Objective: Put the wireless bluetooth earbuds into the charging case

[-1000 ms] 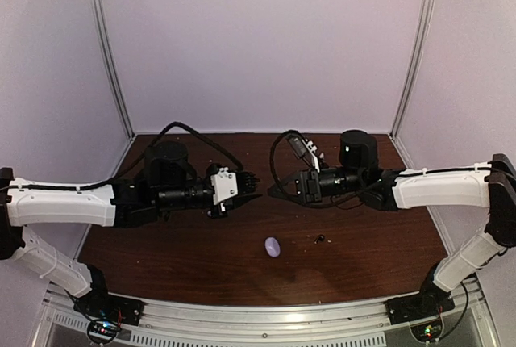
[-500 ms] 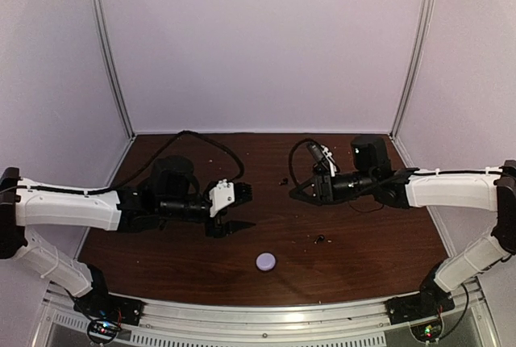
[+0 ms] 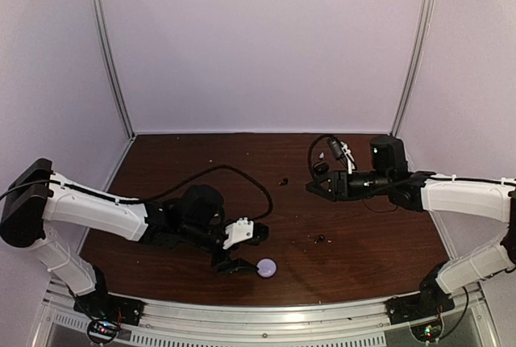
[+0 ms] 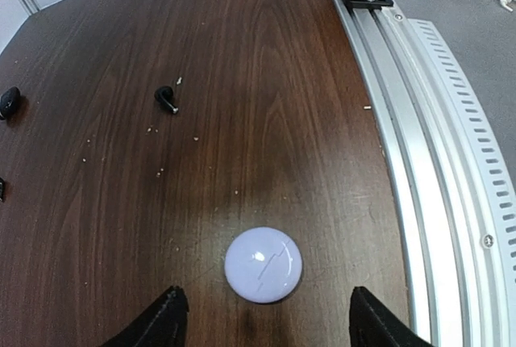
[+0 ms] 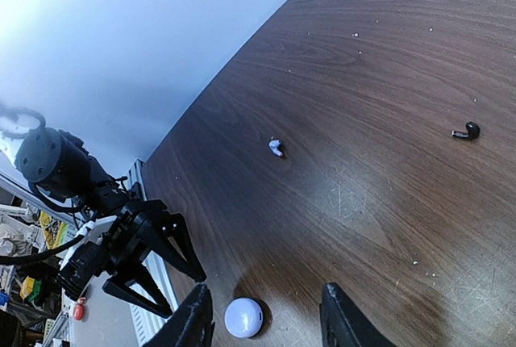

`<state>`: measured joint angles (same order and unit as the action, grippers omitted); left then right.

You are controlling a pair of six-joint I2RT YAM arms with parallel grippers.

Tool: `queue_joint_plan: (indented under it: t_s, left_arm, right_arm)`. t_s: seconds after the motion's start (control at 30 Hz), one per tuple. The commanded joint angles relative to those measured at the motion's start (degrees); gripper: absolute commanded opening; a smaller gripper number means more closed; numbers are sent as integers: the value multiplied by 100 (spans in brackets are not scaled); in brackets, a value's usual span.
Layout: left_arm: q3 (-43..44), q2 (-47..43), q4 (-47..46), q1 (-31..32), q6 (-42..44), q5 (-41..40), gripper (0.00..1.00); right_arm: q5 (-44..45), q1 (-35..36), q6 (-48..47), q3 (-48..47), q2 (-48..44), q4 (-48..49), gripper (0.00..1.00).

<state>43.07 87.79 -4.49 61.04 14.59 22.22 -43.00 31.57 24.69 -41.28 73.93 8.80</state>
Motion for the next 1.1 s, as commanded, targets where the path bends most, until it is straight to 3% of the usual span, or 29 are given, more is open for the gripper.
queue_joint_plan:
  t_s: [0.0,0.23,0.6,1.07]
  left_arm:
    - [25,207,-270,-19,182,312,71]
    - [578,1005,359,14,620,115,81]
    - [942,1562,387,58,852,-240,82]
    - [727,1337,668,472,-475,-1136,80]
  right_arm:
    - [2,-20,-83,118,-89,85,47]
    - [20,-72,-103,181,-233,24,48]
    - [-14,-127,-114,260,-273,16,48]
    - [-6,-177,-141,375,-387,-30,48]
